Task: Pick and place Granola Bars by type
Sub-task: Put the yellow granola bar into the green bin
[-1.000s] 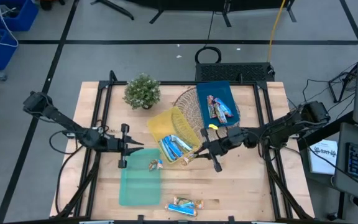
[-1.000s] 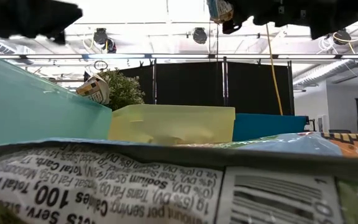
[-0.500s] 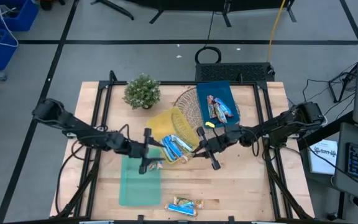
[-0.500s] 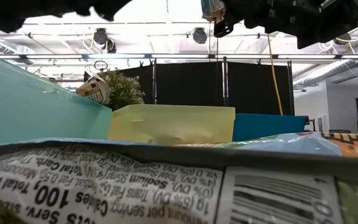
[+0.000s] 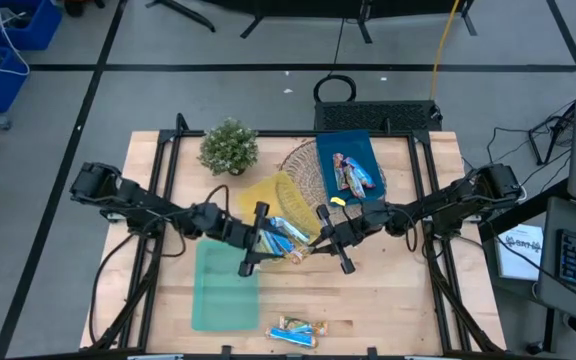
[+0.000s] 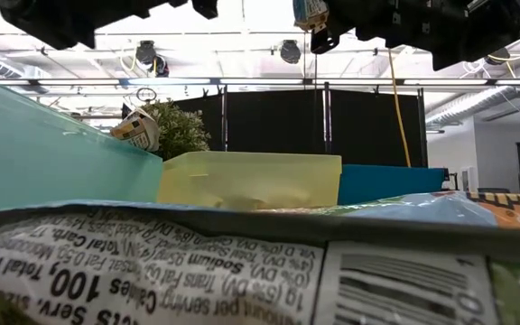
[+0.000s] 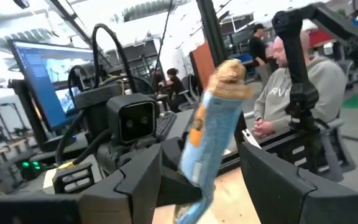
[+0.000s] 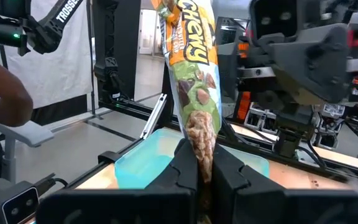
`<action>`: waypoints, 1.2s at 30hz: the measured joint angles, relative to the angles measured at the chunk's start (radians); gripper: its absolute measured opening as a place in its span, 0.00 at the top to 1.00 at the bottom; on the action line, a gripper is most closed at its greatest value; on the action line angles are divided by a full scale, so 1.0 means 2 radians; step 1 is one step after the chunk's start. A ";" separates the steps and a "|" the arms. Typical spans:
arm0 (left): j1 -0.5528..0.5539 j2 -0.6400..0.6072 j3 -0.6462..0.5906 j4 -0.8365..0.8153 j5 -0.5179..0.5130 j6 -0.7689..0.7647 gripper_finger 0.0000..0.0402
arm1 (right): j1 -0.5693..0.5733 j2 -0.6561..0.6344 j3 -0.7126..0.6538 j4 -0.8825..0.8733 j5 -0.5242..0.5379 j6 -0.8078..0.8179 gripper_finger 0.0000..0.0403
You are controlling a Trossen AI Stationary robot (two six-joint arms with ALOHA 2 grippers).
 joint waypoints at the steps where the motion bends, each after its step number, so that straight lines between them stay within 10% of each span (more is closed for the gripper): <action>1: 0.005 0.004 0.004 0.001 0.010 -0.005 0.45 | 0.000 0.000 0.000 0.000 0.000 0.000 0.99; 36: 0.022 0.089 0.085 0.023 0.099 -0.025 0.49 | 0.000 0.000 0.000 -0.004 0.000 0.000 0.99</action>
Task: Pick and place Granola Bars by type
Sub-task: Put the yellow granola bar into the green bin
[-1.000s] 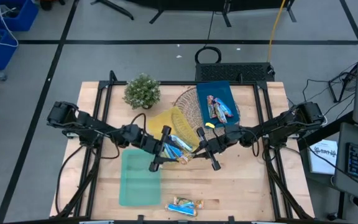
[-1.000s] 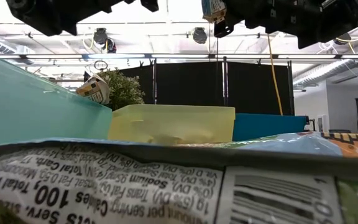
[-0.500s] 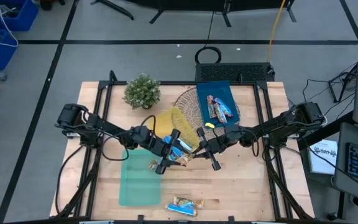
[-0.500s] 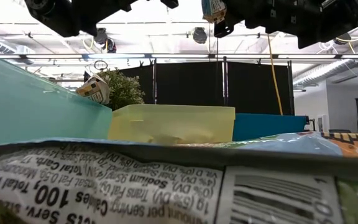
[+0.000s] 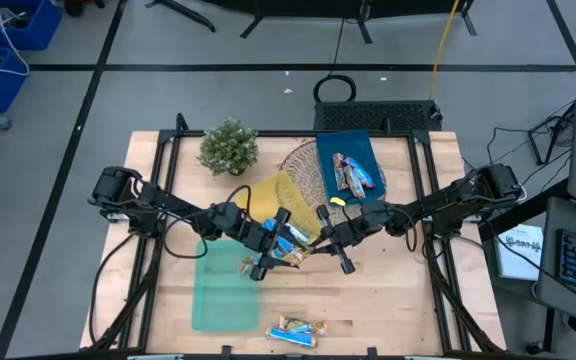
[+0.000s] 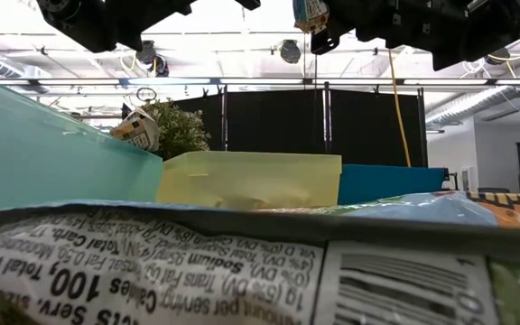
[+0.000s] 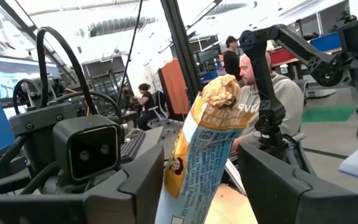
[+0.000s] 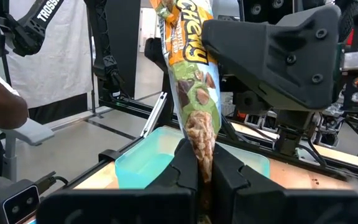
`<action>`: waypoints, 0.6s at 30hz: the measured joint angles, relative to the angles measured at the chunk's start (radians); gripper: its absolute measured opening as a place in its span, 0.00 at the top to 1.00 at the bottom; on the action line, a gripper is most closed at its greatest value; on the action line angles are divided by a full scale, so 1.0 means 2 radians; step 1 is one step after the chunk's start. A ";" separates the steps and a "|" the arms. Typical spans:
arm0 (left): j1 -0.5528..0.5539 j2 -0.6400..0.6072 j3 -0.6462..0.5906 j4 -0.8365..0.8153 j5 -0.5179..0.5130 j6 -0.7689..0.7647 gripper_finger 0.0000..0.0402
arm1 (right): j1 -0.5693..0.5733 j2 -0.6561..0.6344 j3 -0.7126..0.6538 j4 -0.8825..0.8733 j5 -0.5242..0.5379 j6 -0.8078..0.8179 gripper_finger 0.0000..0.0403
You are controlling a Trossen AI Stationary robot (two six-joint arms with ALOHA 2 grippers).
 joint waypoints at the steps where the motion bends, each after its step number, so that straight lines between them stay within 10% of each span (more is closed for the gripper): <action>1: 0.001 0.000 0.000 0.000 0.000 0.001 0.50 | 0.000 0.000 0.000 0.000 0.000 0.000 0.99; 12: 0.012 0.000 0.000 -0.009 0.002 0.026 0.95 | 0.000 0.000 0.000 -0.002 0.001 0.000 0.98; 18: 0.015 0.000 0.000 -0.016 0.019 0.036 0.97 | 0.000 0.000 0.000 -0.006 0.001 0.000 0.93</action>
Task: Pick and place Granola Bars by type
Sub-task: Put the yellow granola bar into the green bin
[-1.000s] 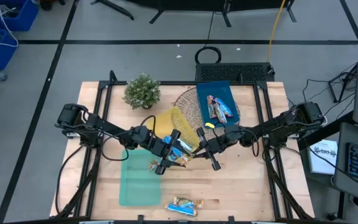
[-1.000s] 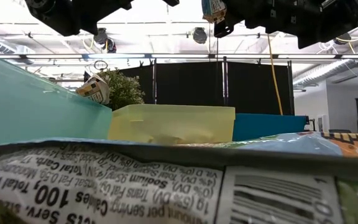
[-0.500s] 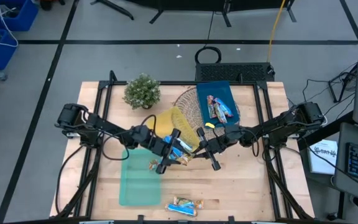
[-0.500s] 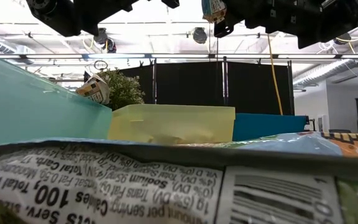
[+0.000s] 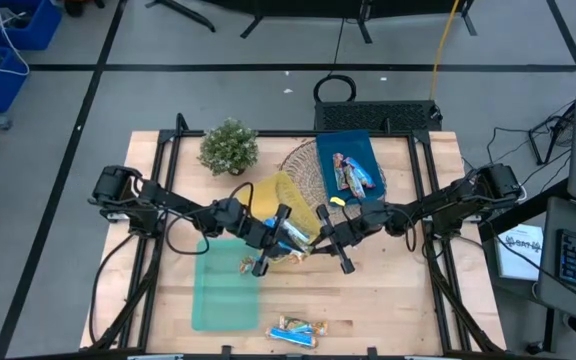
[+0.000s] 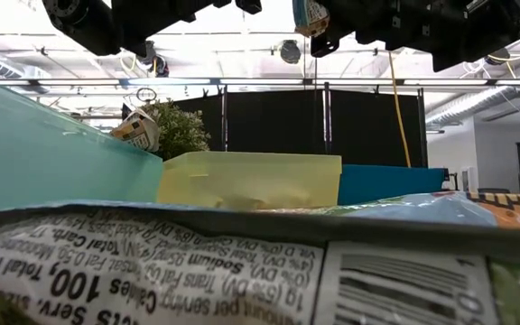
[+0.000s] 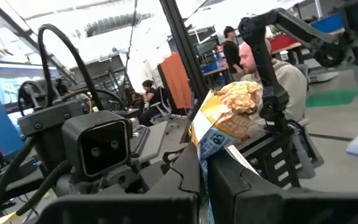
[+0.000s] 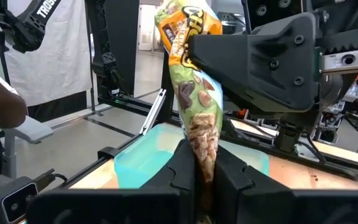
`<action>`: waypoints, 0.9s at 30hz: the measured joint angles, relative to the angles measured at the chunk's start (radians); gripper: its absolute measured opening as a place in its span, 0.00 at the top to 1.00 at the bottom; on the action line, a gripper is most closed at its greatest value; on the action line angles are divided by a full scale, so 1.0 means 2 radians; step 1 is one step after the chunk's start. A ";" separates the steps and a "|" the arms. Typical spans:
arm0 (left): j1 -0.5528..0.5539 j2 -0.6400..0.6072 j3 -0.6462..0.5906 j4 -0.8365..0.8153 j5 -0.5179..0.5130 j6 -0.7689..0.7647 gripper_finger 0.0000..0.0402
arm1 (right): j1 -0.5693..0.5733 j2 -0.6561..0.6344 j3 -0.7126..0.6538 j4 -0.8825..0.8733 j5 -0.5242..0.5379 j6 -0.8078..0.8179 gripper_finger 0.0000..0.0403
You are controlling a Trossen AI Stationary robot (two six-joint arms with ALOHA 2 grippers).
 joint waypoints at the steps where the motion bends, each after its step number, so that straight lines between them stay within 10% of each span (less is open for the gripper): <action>1: 0.000 0.000 0.000 -0.002 0.003 0.002 0.97 | 0.000 0.000 0.000 -0.002 0.000 0.000 0.91; 18: -0.009 -0.029 -0.001 -0.080 -0.021 0.020 0.98 | -0.001 -0.014 0.000 -0.066 0.038 0.009 0.33; 27: -0.088 -0.140 -0.012 -0.255 -0.136 0.075 0.98 | -0.001 -0.078 0.000 -0.168 0.096 0.009 0.28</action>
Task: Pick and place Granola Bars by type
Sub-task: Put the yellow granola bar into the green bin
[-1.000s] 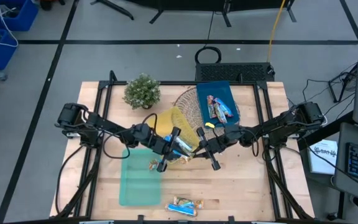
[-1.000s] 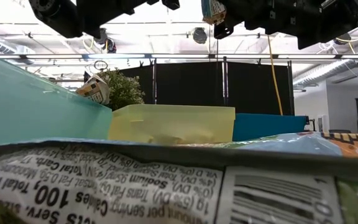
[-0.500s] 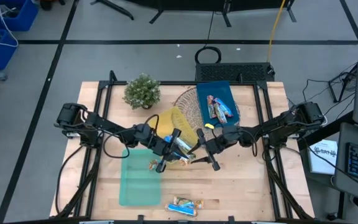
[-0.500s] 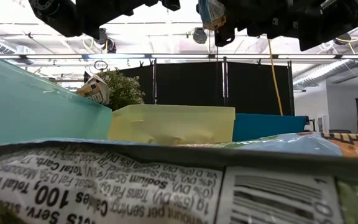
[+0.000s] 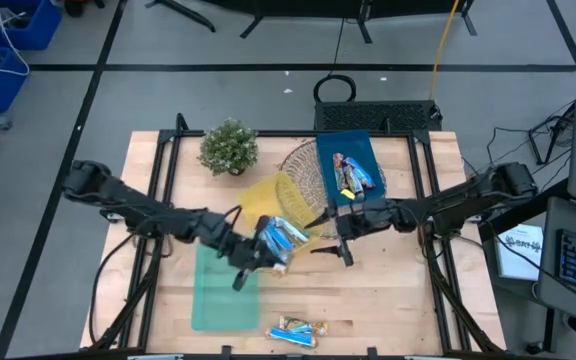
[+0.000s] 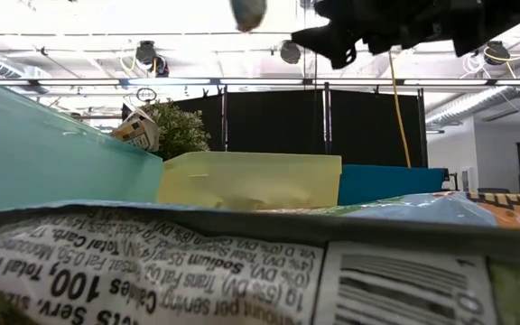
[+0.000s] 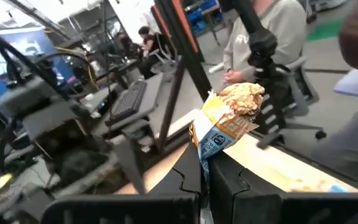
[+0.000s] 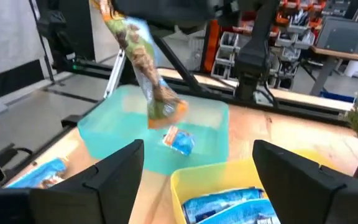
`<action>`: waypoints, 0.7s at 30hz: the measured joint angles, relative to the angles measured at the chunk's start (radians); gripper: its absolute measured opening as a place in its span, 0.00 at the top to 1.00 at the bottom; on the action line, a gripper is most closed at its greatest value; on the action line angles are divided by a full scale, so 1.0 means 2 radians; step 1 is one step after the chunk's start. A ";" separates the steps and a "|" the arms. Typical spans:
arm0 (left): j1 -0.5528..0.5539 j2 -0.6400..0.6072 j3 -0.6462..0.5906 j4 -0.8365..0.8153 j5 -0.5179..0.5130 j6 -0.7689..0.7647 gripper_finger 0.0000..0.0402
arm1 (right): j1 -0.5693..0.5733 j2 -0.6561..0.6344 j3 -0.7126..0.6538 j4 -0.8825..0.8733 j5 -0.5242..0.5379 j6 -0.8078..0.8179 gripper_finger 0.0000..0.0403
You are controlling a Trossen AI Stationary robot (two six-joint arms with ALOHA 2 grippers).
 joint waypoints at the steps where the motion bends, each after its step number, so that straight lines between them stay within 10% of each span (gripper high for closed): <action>1: -0.011 -0.009 -0.005 -0.009 -0.016 -0.001 0.98 | 0.000 -0.009 0.000 -0.012 0.000 0.000 0.29; 13: -0.146 -0.084 -0.137 -0.012 -0.313 -0.171 0.98 | 0.000 -0.089 0.000 -0.103 0.000 0.014 0.31; 21: -0.157 -0.084 -0.200 0.058 -0.342 -0.257 0.98 | 0.001 -0.091 0.000 -0.097 0.000 0.017 0.31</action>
